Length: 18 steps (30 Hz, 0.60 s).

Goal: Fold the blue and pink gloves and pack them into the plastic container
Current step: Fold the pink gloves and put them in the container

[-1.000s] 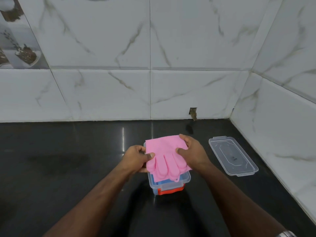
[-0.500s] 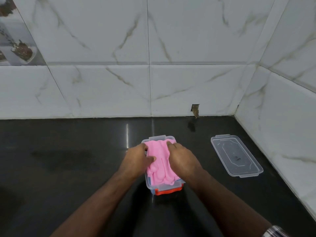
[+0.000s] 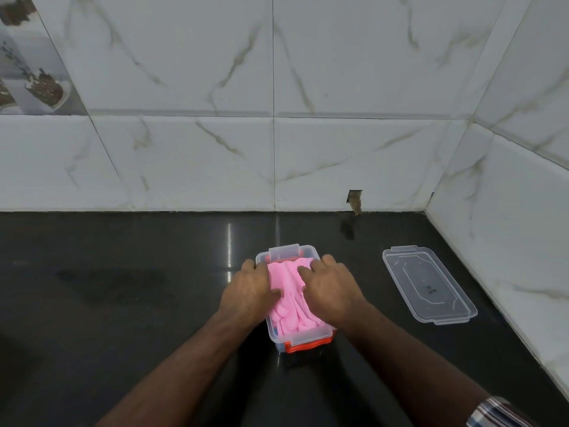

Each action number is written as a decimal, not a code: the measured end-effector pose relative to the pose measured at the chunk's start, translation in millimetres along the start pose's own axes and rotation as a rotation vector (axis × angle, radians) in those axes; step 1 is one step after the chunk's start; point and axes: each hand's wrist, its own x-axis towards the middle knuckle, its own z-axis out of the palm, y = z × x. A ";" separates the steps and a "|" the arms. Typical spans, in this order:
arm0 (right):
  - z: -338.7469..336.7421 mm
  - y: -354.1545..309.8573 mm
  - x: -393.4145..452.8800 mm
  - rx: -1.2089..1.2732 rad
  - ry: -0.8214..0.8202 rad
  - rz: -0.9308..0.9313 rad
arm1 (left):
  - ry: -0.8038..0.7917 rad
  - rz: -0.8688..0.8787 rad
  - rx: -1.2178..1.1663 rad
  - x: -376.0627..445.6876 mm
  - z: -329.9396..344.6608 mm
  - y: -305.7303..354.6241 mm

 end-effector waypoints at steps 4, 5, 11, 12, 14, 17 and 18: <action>-25.3 21.2 -1.7 0.096 -0.051 0.018 | 0.085 0.059 0.017 -3.1 -9.2 -6.7; -29.1 26.9 -0.2 0.093 -0.108 -0.019 | 0.105 0.105 0.044 -2.9 -13.1 -5.5; -32.7 37.0 12.6 -0.125 -0.480 -0.193 | -0.221 0.329 0.339 -0.6 -18.2 14.8; -31.9 35.6 14.2 -0.156 -0.499 -0.203 | -0.272 0.326 0.400 -0.1 -17.2 15.9; -29.1 31.5 15.8 -0.224 -0.499 -0.231 | -0.325 0.320 0.486 1.3 -16.2 17.7; -23.1 24.7 14.3 -0.308 -0.470 -0.264 | -0.354 0.323 0.572 3.0 -12.9 22.9; -20.8 23.2 13.9 -0.333 -0.445 -0.276 | -0.356 0.325 0.598 3.4 -10.5 24.3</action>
